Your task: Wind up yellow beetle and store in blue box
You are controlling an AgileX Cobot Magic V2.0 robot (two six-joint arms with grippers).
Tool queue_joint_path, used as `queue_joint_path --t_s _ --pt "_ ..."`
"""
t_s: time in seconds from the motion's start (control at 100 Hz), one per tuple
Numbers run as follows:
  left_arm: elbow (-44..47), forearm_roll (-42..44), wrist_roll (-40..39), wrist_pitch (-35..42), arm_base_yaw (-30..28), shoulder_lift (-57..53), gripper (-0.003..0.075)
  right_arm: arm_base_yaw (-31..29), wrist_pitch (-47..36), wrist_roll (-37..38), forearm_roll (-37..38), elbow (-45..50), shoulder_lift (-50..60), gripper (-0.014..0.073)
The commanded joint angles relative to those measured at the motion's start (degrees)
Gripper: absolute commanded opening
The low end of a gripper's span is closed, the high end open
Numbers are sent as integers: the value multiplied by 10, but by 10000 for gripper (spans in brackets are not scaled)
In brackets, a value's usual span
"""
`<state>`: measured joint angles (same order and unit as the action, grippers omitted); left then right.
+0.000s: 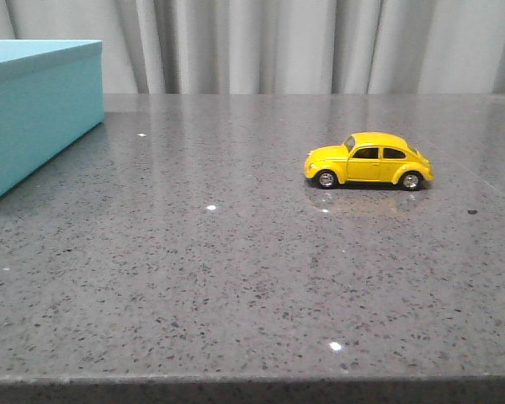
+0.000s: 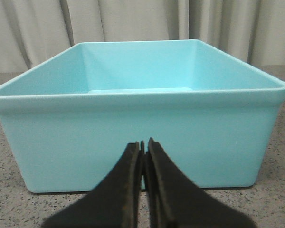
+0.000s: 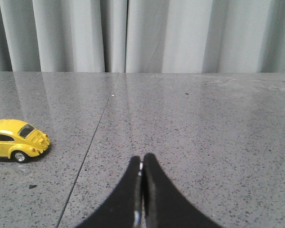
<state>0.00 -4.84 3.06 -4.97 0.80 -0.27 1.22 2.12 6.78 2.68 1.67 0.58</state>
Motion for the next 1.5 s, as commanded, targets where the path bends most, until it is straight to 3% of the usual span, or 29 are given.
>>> queue_joint_path --t_s 0.0,1.06,1.31,1.49 --pt "12 -1 -4 40 2 -18 -19 -4 -42 -4 0 -10 13 -68" --pt "7 -8 -4 50 2 -18 -19 -4 -55 -4 0 -13 13 -68" --pt "-34 -14 -5 44 2 -10 -19 -4 22 -4 0 -73 9 -68" --pt "-57 -41 -5 50 2 12 -16 -4 28 -4 0 -107 7 -53"
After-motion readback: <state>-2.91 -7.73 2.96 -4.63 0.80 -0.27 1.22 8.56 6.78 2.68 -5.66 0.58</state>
